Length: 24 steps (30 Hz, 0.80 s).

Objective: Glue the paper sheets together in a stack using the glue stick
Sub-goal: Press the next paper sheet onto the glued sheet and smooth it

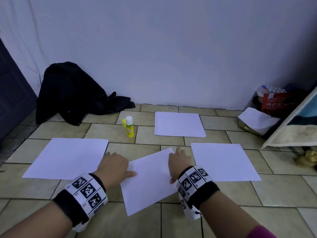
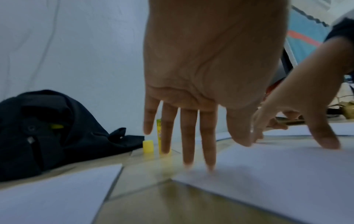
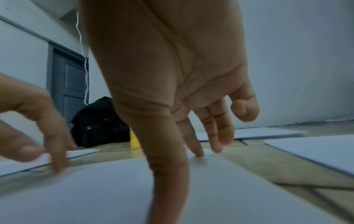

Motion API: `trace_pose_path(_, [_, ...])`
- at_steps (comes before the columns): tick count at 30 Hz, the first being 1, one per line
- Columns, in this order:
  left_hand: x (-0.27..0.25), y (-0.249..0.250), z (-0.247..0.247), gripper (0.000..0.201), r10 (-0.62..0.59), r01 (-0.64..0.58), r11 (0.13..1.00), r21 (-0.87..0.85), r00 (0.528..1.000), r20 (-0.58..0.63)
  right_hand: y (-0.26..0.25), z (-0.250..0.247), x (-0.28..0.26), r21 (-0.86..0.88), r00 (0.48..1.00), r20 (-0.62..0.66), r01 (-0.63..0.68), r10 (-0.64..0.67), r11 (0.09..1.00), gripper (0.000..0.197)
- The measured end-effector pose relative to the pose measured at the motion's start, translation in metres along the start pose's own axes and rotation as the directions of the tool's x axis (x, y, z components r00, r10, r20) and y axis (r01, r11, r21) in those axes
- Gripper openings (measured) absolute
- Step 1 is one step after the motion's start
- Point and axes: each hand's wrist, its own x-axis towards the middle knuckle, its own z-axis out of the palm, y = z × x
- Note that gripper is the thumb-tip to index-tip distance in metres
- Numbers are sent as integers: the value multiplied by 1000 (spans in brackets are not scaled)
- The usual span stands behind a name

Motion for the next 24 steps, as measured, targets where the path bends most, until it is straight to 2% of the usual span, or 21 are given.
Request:
trace_pose_path(2, [-1,8,3,40,91,-98,993,-60,989,-113,-16,1,-1,71,998,6,63,-64,995,44])
trace_pose_path(4, [0,17,10,41,172,-189,976,-109,974,-145,-32,3,-1,144,992,-9,125,-125,982,44])
trace_pose_path(8, [-9,24,15,35,145,-166,979,-118,976,-164,-53,8,3,192,975,-16,222,-223,956,50])
trace_pose_path(10, [-9,19,16,35,110,-142,972,-189,980,-168,-59,8,6,192,960,-30,280,-280,940,54])
trace_pose_path(12, [-3,10,19,49,54,-100,953,-285,985,-165,-64,7,10,209,937,-31,346,-347,915,64])
trace_pose_path(13, [1,6,21,64,29,-74,946,-315,989,-145,-66,6,12,223,922,-14,380,-387,898,71])
trace_pose_path(15, [9,-1,23,97,15,-28,947,-321,999,-44,-72,3,15,237,895,42,422,-443,875,85])
trace_pose_path(16, [11,-3,22,105,21,-13,953,-303,1000,23,-75,2,16,223,887,67,433,-457,873,90])
trace_pose_path(19, [15,-6,22,112,43,-6,961,-277,991,127,-76,0,17,165,878,80,455,-472,875,90])
trace_pose_path(22, [17,-9,25,111,40,-6,977,-213,987,158,-69,-6,15,271,896,38,417,-442,867,79])
trace_pose_path(24, [16,-11,27,109,40,-12,985,-173,987,157,-57,-8,14,365,928,38,333,-371,869,72])
